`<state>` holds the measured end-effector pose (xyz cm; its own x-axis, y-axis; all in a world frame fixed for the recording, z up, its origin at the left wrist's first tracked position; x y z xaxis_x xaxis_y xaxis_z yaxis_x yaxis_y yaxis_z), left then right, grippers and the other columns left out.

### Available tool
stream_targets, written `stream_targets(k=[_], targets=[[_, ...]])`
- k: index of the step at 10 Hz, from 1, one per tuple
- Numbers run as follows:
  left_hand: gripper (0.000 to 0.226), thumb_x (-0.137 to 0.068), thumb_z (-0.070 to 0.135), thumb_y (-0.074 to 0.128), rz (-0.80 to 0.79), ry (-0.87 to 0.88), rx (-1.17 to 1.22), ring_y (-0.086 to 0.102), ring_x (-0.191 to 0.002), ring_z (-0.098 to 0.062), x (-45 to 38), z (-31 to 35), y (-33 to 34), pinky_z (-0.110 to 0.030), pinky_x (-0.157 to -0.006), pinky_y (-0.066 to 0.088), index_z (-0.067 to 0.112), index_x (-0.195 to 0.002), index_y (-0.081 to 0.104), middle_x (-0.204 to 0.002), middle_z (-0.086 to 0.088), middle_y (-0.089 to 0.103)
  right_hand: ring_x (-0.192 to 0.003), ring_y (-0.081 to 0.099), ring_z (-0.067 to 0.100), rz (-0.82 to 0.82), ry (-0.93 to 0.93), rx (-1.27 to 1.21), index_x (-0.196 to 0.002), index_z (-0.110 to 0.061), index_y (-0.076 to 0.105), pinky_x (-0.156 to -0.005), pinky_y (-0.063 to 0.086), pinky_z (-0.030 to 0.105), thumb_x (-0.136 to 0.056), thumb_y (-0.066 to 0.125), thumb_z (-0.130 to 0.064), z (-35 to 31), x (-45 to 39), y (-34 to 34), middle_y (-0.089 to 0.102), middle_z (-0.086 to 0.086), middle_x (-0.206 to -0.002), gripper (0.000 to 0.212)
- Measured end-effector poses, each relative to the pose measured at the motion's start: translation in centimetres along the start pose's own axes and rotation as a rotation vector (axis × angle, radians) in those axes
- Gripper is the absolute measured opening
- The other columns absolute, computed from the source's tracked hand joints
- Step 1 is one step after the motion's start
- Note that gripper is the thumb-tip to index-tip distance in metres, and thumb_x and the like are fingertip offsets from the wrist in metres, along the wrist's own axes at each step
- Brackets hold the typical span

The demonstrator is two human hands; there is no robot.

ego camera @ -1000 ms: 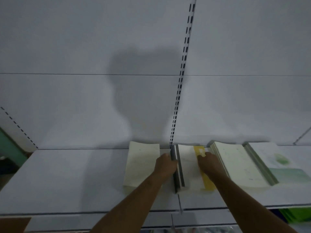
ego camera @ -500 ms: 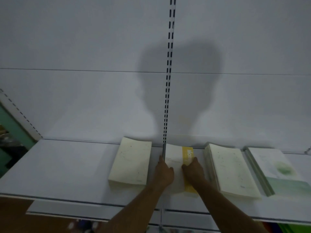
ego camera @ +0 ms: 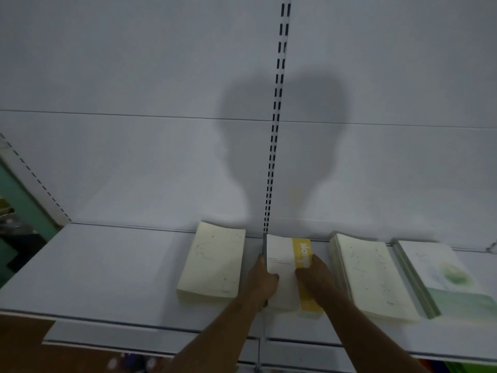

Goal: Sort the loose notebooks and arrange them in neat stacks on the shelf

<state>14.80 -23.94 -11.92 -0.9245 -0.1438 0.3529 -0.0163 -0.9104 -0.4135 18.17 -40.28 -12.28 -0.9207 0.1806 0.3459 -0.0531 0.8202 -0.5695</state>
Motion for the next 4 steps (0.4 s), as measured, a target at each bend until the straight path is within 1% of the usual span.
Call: stream_targets(k=[1,2,3,4], targets=[[0.051,-0.090,0.013,0.055,-0.019,-0.004,-0.004,0.058,-0.114,-0.025,0.0,-0.2,0.2,-0.037,-0.098,0.050,0.019,-0.138,0.038,-0.130,-0.008,0.059,-0.095,0.056,0.026,-0.024,-0.015,-0.003,-0.119,-0.012,0.048,-0.082,0.048,0.038,-0.085,0.060,-0.018,0.1,0.1,0.3,0.058,0.010,-0.109,0.037],[0.047,-0.090,0.016,0.055,-0.037,-0.018,0.014,0.059,-0.112,-0.026,0.4,0.1,0.1,-0.038,-0.098,0.050,0.016,-0.134,0.041,-0.128,-0.009,0.059,-0.098,0.055,0.027,-0.053,-0.023,-0.006,-0.125,-0.011,0.044,-0.081,0.047,0.036,-0.085,0.060,-0.019,0.2,0.1,0.4,0.056,0.012,-0.114,0.043],[0.041,-0.090,0.016,0.054,-0.009,-0.035,0.003,0.059,-0.110,-0.027,0.9,0.0,-0.3,-0.038,-0.096,0.050,0.008,-0.129,0.046,-0.126,-0.012,0.059,-0.097,0.053,0.026,-0.057,-0.016,0.011,-0.128,-0.009,0.042,-0.080,0.045,0.035,-0.088,0.057,-0.022,0.4,0.0,0.4,0.055,0.013,-0.117,0.045],[0.038,-0.090,0.018,0.054,0.045,0.036,-0.045,0.060,-0.107,-0.026,1.9,1.9,-1.5,-0.032,-0.090,0.051,0.008,-0.126,0.049,-0.124,-0.012,0.061,-0.112,0.053,0.032,0.039,-0.108,0.102,-0.137,-0.003,0.039,-0.095,0.047,0.042,-0.088,0.058,-0.023,-1.5,0.0,-0.7,0.050,0.017,-0.131,0.056]])
Point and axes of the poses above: each hand's wrist, its own x-axis away from the middle knuckle, its own y-axis out of the palm, z = x × y, the point moved 8 cm from there along -x, towards the middle knuckle
